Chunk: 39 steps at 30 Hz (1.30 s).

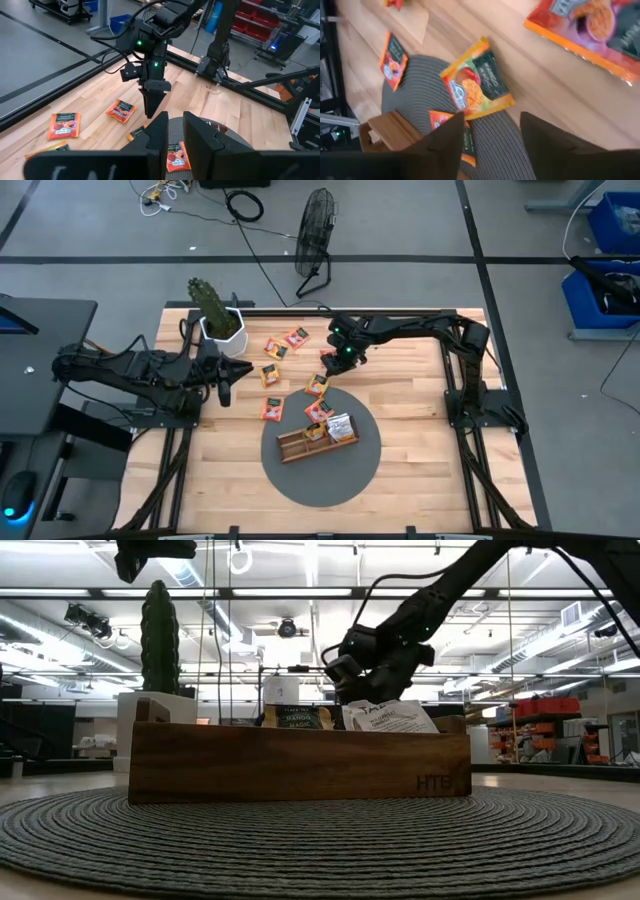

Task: Pick & Place Tea
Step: Put the bottom right yellow tea bag into the middle section of the wooden organizer

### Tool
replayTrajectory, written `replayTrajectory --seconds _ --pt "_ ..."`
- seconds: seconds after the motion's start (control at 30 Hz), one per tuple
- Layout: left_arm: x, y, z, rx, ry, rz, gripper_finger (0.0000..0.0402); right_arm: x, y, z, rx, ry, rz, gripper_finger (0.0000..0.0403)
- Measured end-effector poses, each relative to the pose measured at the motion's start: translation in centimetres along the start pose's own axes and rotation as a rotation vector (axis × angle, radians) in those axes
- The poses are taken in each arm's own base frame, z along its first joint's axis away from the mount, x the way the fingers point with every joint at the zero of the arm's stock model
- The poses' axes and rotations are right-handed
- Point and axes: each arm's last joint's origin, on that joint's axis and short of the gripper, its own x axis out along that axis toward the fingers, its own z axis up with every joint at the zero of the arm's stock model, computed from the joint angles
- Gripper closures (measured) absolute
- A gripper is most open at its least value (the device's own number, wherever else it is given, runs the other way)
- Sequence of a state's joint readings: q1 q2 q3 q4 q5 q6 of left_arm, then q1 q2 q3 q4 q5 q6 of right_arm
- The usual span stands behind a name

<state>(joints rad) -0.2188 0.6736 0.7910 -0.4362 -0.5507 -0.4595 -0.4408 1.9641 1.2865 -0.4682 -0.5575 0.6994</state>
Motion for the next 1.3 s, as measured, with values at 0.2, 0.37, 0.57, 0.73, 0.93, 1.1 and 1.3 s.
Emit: replayTrajectory --seconds 0.2,0.37,0.57,0.73,0.93,1.1,1.3 --pt "0.0 0.0 0.0 0.000 0.000 0.000 0.0342 1.6 -0.4 0.2 0.034 0.011 0.004 0.0169" --pt "0.0 0.0 0.0 0.001 0.003 0.001 0.0342 2.4 -0.5 -0.1 0.052 0.010 -0.028 0.0180" --pt "0.0 0.0 0.0 0.001 0.003 0.001 0.0342 2.5 -0.5 0.3 0.048 -0.041 -0.043 0.0190" --pt "0.0 0.0 -0.1 0.004 0.006 0.003 0.0342 3.6 -0.7 0.5 0.072 -0.012 -0.001 0.0195" --pt "0.0 0.0 -0.1 0.005 0.008 0.004 0.0342 4.0 -0.6 0.3 0.062 -0.009 -0.012 0.0215" --pt "0.0 0.0 -0.1 0.006 0.008 0.004 0.0342 4.2 -0.6 0.3 0.042 -0.003 -0.004 0.0273" --pt "0.0 0.0 -0.1 0.006 0.008 0.004 0.0342 4.4 -0.5 0.1 -0.001 0.013 0.010 0.0387"
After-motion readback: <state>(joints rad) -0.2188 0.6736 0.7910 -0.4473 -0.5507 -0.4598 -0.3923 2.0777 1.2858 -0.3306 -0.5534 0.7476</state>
